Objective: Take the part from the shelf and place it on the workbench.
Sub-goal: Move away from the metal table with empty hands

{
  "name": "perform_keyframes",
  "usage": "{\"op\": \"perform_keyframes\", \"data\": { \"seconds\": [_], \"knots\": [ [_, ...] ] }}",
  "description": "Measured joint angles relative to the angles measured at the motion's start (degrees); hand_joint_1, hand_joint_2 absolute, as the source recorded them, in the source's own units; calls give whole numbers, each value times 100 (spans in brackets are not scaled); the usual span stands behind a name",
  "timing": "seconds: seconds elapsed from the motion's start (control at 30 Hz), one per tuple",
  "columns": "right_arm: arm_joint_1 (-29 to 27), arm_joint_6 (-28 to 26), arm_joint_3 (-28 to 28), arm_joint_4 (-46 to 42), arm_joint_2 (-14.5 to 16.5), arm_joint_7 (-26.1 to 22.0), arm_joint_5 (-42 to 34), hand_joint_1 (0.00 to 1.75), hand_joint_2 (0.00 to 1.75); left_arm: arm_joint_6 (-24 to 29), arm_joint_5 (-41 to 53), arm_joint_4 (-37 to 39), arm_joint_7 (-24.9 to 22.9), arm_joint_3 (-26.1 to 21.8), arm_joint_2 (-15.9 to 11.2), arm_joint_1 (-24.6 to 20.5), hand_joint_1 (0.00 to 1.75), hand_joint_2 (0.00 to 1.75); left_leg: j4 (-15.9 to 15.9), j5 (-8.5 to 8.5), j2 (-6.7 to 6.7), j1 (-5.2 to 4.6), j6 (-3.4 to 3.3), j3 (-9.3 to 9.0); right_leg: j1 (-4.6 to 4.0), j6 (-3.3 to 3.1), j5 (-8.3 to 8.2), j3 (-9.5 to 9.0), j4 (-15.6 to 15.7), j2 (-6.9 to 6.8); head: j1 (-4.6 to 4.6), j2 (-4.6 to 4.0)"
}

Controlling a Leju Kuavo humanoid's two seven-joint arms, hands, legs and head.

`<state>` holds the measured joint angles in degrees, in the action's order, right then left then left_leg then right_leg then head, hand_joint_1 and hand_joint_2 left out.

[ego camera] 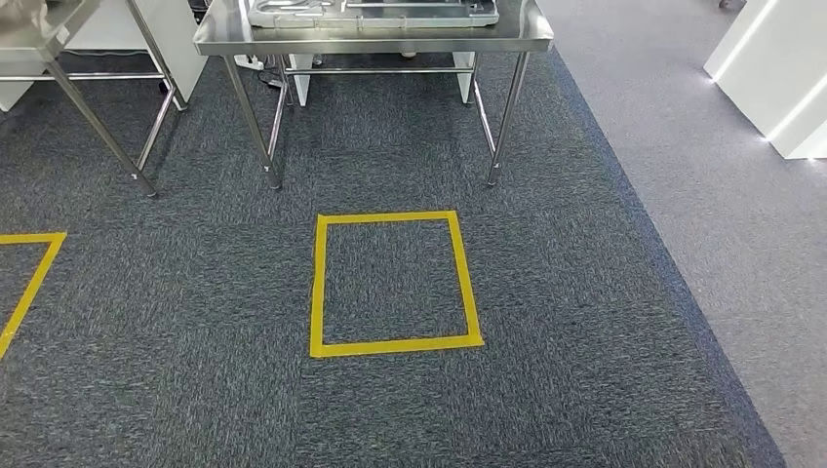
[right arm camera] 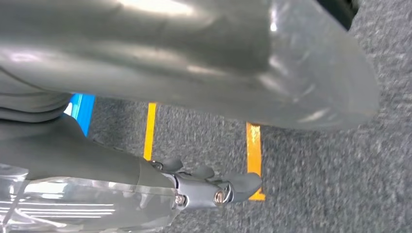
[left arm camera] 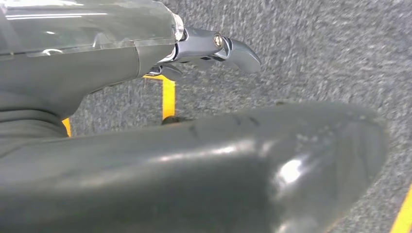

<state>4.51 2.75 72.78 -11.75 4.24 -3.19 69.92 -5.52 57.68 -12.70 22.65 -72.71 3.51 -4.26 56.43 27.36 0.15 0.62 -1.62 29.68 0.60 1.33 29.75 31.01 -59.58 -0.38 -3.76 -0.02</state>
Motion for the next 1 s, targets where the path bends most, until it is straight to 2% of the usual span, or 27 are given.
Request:
{"op": "perform_keyframes", "data": {
  "seconds": [0.1, 0.13, 0.17, 0.2, 0.27, 0.3, 0.33, 0.4, 0.43, 0.5, 0.53, 0.6, 0.63, 0.67, 0.7, 0.73, 0.77, 0.83, 0.87, 0.97, 1.0],
  "knots": [
    [28, 8, 1, 2, 1, 2, 5, 0, 0, -8, -4, 0, -19, -1, -11, -30, 0, 0, -6, -37, 6, -3, -45, 44, 24, 55, 570, 503, -1086, 13, 1, 0],
    [28, 8, 1, 2, 0, 2, 7, 0, 0, -8, -4, 0, -23, -1, -13, -27, 0, 0, -2, -40, 5, -7, -45, 56, 26, 64, 642, 621, -1344, 13, 1, 0],
    [24, 5, 0, 2, 0, 2, 9, 0, 0, -8, -4, 0, -26, -1, -15, -25, 0, 0, 2, -42, 4, -9, -42, 60, 25, 65, 598, 635, -1389, 13, 1, 0],
    [19, 2, -1, 2, 0, 2, 11, 0, 0, -7, -4, 0, -27, -1, -16, -22, 0, 0, 6, -43, 1, -9, -38, 60, 25, 56, 454, 536, -1204, 13, 1, 0],
    [16, -5, -1, 2, 0, -3, 14, 0, 0, -9, -3, 0, -21, -1, -13, -20, 0, 0, 14, -48, -3, -11, -16, 48, 18, 8, 75, 114, -373, 14, 0, 0],
    [21, -7, -1, 2, 0, -7, 14, 0, 0, -11, -2, 0, -14, -1, -10, -21, 0, 0, 16, -50, -5, -18, 9, 47, 2, -22, -50, -62, -10, 14, 0, 0],
    [26, -6, 0, 2, 0, -14, 15, 0, 0, -13, 1, 0, -3, -1, -7, -22, 0, 0, 17, -53, -6, -25, 41, 47, -13, -53, -116, -169, 224, 15, -1, 0],
    [26, -5, -1, 2, 0, -24, 15, 0, 0, -16, 6, 0, 15, -1, -5, -26, 0, 0, 6, -57, -7, -31, 116, 48, -44, -110, -140, -194, 317, 19, 0, 0],
    [22, -1, -1, 2, 1, -28, 15, 0, 0, -22, 8, 0, 19, -1, -9, -27, 0, 0, 11, -58, -7, -29, 148, 47, -31, -145, -163, -194, 335, 19, 0, 0],
    [19, 13, -2, 1, 1, -31, 15, 0, 0, -38, 10, 0, 19, -1, -22, -27, 0, 0, 200, 85, -9, -22, 206, 124, -5, -218, -210, -189, 374, 12, 0, 0],
    [21, 23, -2, 1, 1, -31, 15, 0, 0, -47, 11, 0, 18, 0, -28, -28, 0, 0, 451, 254, -10, -14, 230, 232, 7, -251, -234, -181, 390, 6, -1, 0],
    [22, 37, -2, 1, -1, -31, 15, 0, 0, -56, 13, 0, 15, 1, -31, -28, 0, 0, 1184, 677, -10, 3, 273, 548, -6, -288, -249, -146, 386, -4, -1, 0],
    [20, 42, -2, 2, -1, -30, 15, 0, 0, -57, 14, 0, 14, 1, -32, -26, 0, 0, 1499, 808, -9, 9, 290, 676, -12, -291, -254, -131, 382, -6, -1, 0],
    [16, 46, -2, 2, -2, -27, 16, 0, 0, -56, 14, 0, 13, 0, -33, -21, 0, 0, 1650, 837, -9, 10, 301, 725, -17, -290, -256, -119, 375, -7, -1, 0],
    [13, 51, -2, 2, -2, -23, 16, 0, 0, -55, 14, 0, 12, -1, -36, -16, 0, 0, 1604, 766, -8, 11, 304, 681, -20, -288, -257, -114, 366, -8, -1, 0],
    [10, 56, -2, 2, -1, -18, 17, 0, 0, -53, 16, 0, 11, -1, -40, -13, 0, 0, 1314, 596, -8, 10, 295, 518, -22, -283, -255, -113, 354, -8, -1, 0],
    [9, 59, -1, 2, -1, -14, 18, 0, 0, -51, 20, 0, 11, -1, -45, -13, 0, 0, 894, 401, -6, 9, 274, 290, -24, -274, -251, -112, 337, -8, -1, 0],
    [9, 59, -1, 2, 1, -11, 18, 0, 0, -49, 30, 0, 13, 1, -55, -18, 0, 0, 189, 157, -2, -14, 203, -60, -47, -226, -235, -97, 287, -6, -1, 0],
    [9, 57, 0, 2, 2, -11, 17, 0, 0, -49, 34, 0, 15, 1, -59, -17, 0, 0, 44, 129, -1, -26, 167, -121, -54, -195, -230, -87, 270, -4, -1, 0],
    [9, 52, 0, 2, 1, -11, 16, 0, 0, -49, 38, 0, 18, 0, -62, -7, 0, 0, -13, 100, -5, -34, 66, -116, -40, -94, -226, -77, 257, 2, 0, 0],
    [9, 52, 0, 2, -1, -11, 16, 0, 0, -49, 38, 0, 18, 0, -62, -9, 0, 0, -36, 76, -4, -26, 30, -121, -33, -59, -163, -43, 178, 6, 0, 0]
  ]
}}
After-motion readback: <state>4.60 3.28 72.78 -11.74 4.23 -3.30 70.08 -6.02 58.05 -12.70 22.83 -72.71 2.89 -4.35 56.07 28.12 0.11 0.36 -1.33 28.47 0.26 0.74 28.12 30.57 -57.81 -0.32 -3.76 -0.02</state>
